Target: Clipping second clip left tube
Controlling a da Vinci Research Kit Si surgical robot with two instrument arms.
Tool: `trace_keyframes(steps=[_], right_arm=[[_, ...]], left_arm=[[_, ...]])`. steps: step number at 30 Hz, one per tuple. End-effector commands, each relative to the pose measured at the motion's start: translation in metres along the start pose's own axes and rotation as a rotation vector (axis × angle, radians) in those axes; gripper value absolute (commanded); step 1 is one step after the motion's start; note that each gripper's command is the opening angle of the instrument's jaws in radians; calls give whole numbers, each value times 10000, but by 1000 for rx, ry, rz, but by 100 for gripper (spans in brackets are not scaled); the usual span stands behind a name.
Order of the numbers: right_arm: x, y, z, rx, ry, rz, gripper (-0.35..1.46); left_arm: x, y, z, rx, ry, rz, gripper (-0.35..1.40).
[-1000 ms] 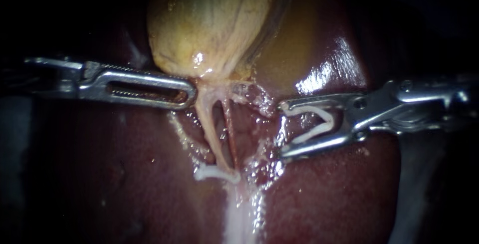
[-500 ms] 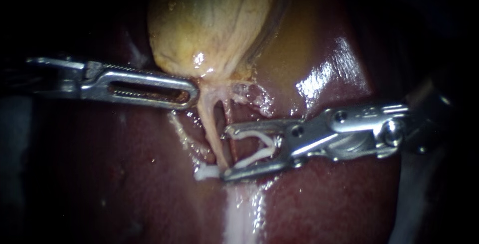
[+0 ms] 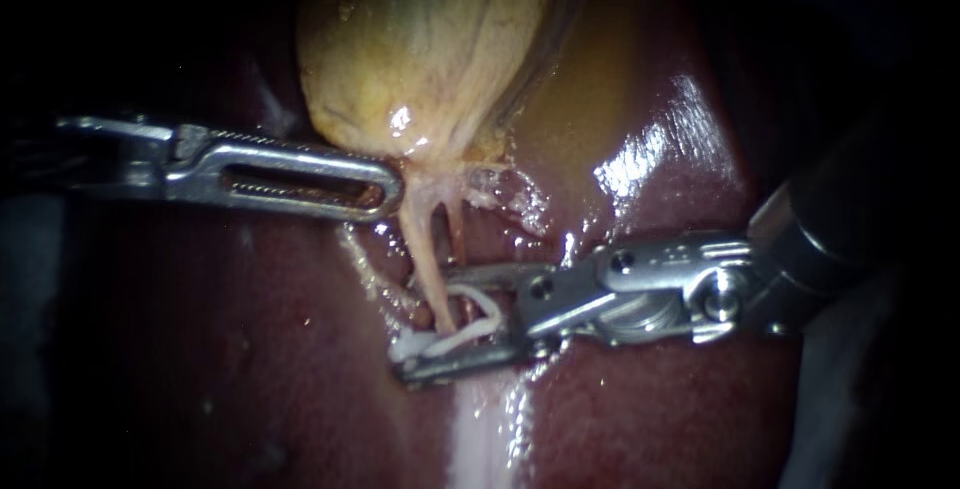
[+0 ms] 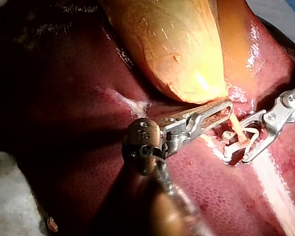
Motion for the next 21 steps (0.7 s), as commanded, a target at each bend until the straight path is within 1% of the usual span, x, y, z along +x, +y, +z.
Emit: trace_keyframes(steps=[1,7,12,15,18,21], right_arm=[[-1,0,3,2,-1,0,49],[-6,0,14,7,-2,11,49],[-7,1,13,12,-1,40,42],[-8,2,11,14,0,58,32],[-10,3,8,16,1,69,12],[-11,5,7,17,-1,87,0]], left_arm=[[0,0,0,0,0,0,-35],[0,0,0,0,0,0,-35],[0,0,0,1,0,0,-35],[0,0,1,1,0,0,-35],[0,0,1,1,0,0,-35],[0,-1,1,0,0,0,-35]])
